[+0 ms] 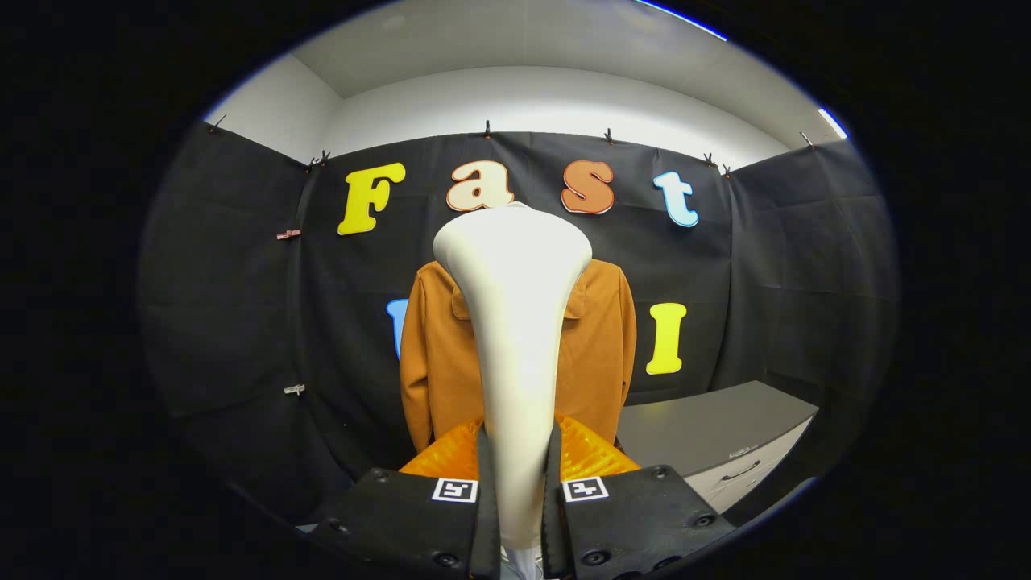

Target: Iron the clothes twice with a garment steamer, once on the left side and once on the right side.

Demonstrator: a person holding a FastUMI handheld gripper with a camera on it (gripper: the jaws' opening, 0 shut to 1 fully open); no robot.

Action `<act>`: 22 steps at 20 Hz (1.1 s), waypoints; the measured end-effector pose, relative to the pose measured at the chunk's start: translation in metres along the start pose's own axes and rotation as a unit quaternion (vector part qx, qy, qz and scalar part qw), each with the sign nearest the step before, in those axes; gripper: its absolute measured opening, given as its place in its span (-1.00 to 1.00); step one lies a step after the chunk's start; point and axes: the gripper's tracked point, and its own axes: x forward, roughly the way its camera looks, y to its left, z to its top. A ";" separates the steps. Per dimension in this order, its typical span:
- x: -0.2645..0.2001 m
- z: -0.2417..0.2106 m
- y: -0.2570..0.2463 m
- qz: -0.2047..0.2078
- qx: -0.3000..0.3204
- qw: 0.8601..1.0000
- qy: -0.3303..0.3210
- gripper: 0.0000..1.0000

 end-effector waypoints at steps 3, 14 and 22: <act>-0.001 -0.002 -0.005 -0.005 -0.001 1.000 0.001 -0.53; -0.002 0.007 -0.021 -0.016 0.003 1.000 -0.008 -0.53; -0.004 0.006 -0.020 -0.013 0.000 1.000 -0.005 -0.53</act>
